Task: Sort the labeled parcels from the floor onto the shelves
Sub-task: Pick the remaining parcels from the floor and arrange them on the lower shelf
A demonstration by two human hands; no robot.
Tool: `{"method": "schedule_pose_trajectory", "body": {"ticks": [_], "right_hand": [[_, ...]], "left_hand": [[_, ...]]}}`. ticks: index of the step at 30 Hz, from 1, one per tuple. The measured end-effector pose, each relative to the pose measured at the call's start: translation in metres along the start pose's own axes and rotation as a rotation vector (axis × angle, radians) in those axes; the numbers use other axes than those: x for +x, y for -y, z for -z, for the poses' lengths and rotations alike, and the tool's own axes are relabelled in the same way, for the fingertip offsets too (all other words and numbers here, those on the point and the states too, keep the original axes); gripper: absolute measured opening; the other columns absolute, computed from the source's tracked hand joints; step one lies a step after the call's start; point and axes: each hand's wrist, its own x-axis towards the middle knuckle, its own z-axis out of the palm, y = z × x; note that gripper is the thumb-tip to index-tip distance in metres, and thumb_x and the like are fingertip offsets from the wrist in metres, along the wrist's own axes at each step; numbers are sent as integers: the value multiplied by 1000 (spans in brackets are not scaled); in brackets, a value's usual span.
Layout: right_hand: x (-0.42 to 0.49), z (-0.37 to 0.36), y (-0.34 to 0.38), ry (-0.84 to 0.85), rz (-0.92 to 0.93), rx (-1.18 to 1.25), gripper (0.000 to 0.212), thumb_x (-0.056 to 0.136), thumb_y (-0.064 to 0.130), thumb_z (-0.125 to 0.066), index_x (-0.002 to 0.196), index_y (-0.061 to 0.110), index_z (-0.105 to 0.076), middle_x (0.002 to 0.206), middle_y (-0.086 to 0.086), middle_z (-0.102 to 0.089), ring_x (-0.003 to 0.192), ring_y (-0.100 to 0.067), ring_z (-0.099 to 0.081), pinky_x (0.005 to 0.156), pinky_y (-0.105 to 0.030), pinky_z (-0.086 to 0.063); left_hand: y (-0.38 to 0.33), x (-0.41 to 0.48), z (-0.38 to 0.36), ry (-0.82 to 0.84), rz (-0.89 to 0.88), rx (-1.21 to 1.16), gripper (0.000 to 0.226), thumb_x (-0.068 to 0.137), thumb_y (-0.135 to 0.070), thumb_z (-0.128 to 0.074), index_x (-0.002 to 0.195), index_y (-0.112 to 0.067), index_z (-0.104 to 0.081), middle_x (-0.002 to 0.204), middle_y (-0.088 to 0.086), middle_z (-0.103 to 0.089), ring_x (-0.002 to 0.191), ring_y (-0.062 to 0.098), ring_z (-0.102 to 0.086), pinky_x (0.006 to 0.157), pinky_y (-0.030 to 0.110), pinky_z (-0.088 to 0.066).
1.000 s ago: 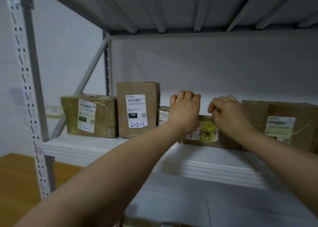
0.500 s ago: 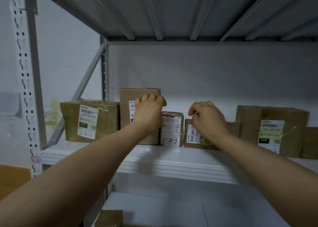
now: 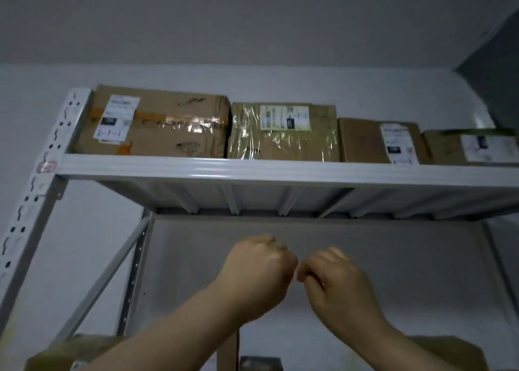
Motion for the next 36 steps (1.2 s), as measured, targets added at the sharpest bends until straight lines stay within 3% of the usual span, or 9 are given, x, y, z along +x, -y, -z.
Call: {"method": "schedule_pose_trajectory", "body": {"ticks": [3,6,8,11,13,16,21,25,36], "right_hand": [[43,30,5,-139,27,21,15,76,10,-56,69,22,-60,69,13,-56,73,-8,-47,55,-19,-34],[78,54,1,-221,38,14,18,80,4,-56,70,18,-61,70,8,-58,74,-14,-50,61,-33,-42],[92,64,-6,-232,16,21,19,81,1,-56,73,17,-62,72,8,-59,77,-14,-49,66,-33,-41],[99,74,-22,-221,-6,-5,18,83,3,-55,77,18,-64,76,9,-60,83,-12,-50,72,-34,-43],[99,80,-36,-214,-5,-28,18,83,5,-54,78,19,-64,78,10,-61,84,-12,-51,76,-36,-46],[95,88,-64,-229,-12,-56,16,84,8,-54,77,21,-61,79,10,-61,83,-14,-52,77,-40,-47],[91,105,-123,-254,-91,-106,11,89,15,-53,86,23,-61,87,8,-63,89,-15,-52,82,-39,-47],[93,128,-172,-286,-171,-119,11,91,17,-54,94,23,-62,95,6,-65,93,-15,-52,85,-38,-46],[79,198,-323,-365,-387,-252,16,95,23,-49,102,21,-63,110,0,-66,105,-22,-52,91,-39,-41]], "left_hand": [[13,28,27,-99,1,54,24,70,-13,-44,53,-21,-60,54,-3,-57,53,21,-54,44,25,-43],[20,52,40,-115,58,114,19,75,-13,-51,66,-19,-66,69,0,-64,70,25,-58,56,30,-44],[20,70,40,-126,94,148,17,82,-16,-51,76,-20,-66,79,-2,-64,81,23,-55,60,30,-37],[12,95,33,-146,96,189,16,87,-17,-49,75,-24,-58,81,-2,-62,82,22,-53,61,31,-27],[4,111,27,-161,90,185,16,87,-18,-50,74,-27,-53,81,-3,-61,81,20,-52,61,30,-26],[-8,134,15,-201,56,117,14,85,-18,-50,79,-25,-61,84,-5,-63,83,20,-53,61,30,-28],[-37,184,0,-197,55,67,54,83,-39,-18,100,-25,-67,98,-5,-64,93,20,-54,73,34,-41],[-59,226,-19,-211,65,48,32,95,-27,-38,119,-27,-59,113,-5,-61,100,17,-50,82,33,-41],[-118,330,-65,-172,94,38,43,98,-36,-39,141,-29,-39,141,-3,-44,128,20,-37,104,41,-29]]}}
